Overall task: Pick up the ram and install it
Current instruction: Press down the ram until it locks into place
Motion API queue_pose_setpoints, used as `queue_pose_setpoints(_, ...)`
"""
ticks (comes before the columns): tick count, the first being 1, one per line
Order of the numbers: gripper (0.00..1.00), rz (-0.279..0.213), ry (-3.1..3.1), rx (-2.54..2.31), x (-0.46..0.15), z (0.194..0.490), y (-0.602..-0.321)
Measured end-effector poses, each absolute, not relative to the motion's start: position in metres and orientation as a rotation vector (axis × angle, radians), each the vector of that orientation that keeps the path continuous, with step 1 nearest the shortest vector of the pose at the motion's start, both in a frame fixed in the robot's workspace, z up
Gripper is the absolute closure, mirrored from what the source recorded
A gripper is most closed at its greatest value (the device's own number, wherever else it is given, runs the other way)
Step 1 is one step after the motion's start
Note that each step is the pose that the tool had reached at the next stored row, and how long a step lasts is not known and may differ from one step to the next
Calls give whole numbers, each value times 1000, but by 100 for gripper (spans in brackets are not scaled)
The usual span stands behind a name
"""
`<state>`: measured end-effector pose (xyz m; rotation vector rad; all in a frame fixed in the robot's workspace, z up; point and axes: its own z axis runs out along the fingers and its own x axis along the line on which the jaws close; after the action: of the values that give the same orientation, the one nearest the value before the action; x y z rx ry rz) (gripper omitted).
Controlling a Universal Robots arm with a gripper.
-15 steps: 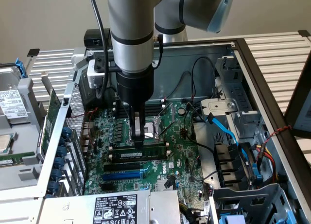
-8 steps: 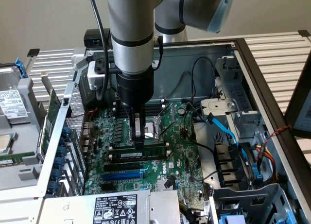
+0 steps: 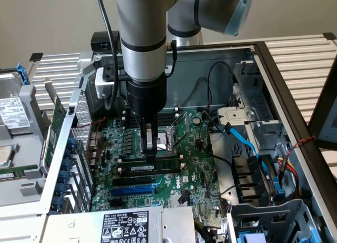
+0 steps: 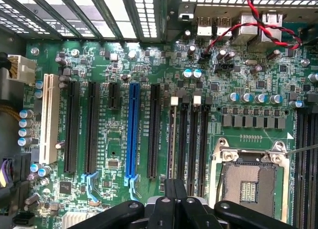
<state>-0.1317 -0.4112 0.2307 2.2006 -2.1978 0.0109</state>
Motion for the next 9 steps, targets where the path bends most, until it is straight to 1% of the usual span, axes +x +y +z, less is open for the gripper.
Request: queue_pose_setpoints(9, 89, 12, -2197, 2202, -132, 230, -411)
